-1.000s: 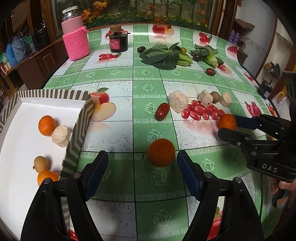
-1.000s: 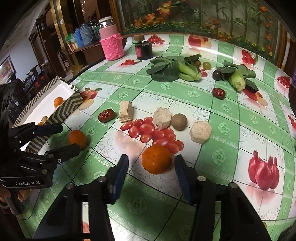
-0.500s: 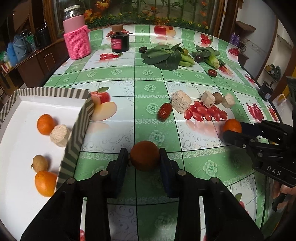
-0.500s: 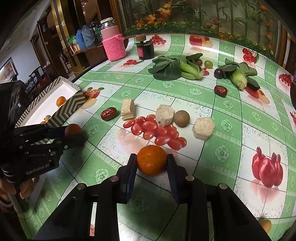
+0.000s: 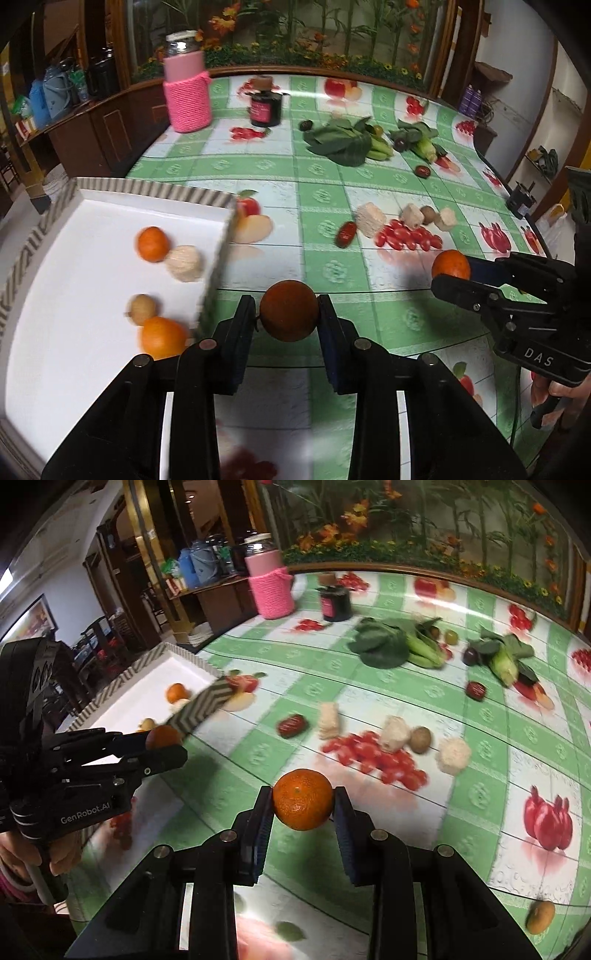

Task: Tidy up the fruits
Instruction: 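Carry both oranges over the tray while the left tool releases its orange inside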

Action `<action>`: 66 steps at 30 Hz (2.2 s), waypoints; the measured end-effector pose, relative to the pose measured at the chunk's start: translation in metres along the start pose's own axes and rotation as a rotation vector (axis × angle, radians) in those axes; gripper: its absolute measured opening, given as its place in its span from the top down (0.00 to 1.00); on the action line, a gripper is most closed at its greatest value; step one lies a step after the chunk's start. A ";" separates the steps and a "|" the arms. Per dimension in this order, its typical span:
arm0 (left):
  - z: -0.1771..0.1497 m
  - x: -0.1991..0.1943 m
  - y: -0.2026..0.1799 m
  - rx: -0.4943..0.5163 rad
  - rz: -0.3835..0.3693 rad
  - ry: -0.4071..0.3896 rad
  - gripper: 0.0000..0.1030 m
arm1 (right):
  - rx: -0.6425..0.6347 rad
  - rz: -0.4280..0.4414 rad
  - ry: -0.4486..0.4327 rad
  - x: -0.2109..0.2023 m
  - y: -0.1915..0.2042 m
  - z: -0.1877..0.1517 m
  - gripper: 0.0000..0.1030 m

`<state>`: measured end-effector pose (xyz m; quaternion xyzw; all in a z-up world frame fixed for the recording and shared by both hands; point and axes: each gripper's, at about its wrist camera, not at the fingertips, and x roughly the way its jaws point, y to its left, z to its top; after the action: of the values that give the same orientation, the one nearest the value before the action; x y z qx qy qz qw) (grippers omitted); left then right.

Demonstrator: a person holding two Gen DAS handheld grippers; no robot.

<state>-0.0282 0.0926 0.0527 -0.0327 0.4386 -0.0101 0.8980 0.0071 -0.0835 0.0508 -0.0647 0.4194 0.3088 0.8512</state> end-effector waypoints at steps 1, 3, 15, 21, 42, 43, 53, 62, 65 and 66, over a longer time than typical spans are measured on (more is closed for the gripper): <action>0.000 -0.003 0.006 -0.007 0.009 -0.005 0.70 | -0.008 0.004 -0.003 0.000 0.005 0.002 0.68; 0.001 -0.008 0.014 -0.018 0.023 -0.010 0.70 | -0.022 0.022 -0.008 0.000 0.016 0.005 0.68; -0.007 -0.028 0.081 -0.099 0.101 -0.029 0.70 | -0.104 0.117 -0.011 0.015 0.082 0.025 0.69; -0.011 -0.032 0.112 -0.139 0.140 -0.033 0.70 | -0.153 0.161 0.003 0.029 0.118 0.034 0.69; -0.016 -0.021 0.173 -0.198 0.174 0.020 0.70 | -0.254 0.239 0.058 0.065 0.190 0.045 0.69; -0.015 -0.020 0.174 -0.197 0.174 0.024 0.70 | -0.258 0.243 0.064 0.068 0.193 0.045 0.69; -0.008 0.006 0.172 -0.159 0.192 0.084 0.70 | -0.292 0.249 0.142 0.107 0.208 0.040 0.69; -0.018 0.007 0.177 -0.148 0.223 0.115 0.69 | -0.339 0.237 0.137 0.114 0.217 0.036 0.68; -0.020 0.005 0.180 -0.151 0.229 0.113 0.69 | -0.339 0.243 0.132 0.115 0.218 0.036 0.68; -0.021 0.005 0.180 -0.145 0.230 0.115 0.69 | -0.336 0.246 0.132 0.115 0.218 0.036 0.67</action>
<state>-0.0434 0.2707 0.0238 -0.0464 0.4899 0.1229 0.8618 -0.0424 0.1583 0.0191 -0.1738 0.4218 0.4709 0.7550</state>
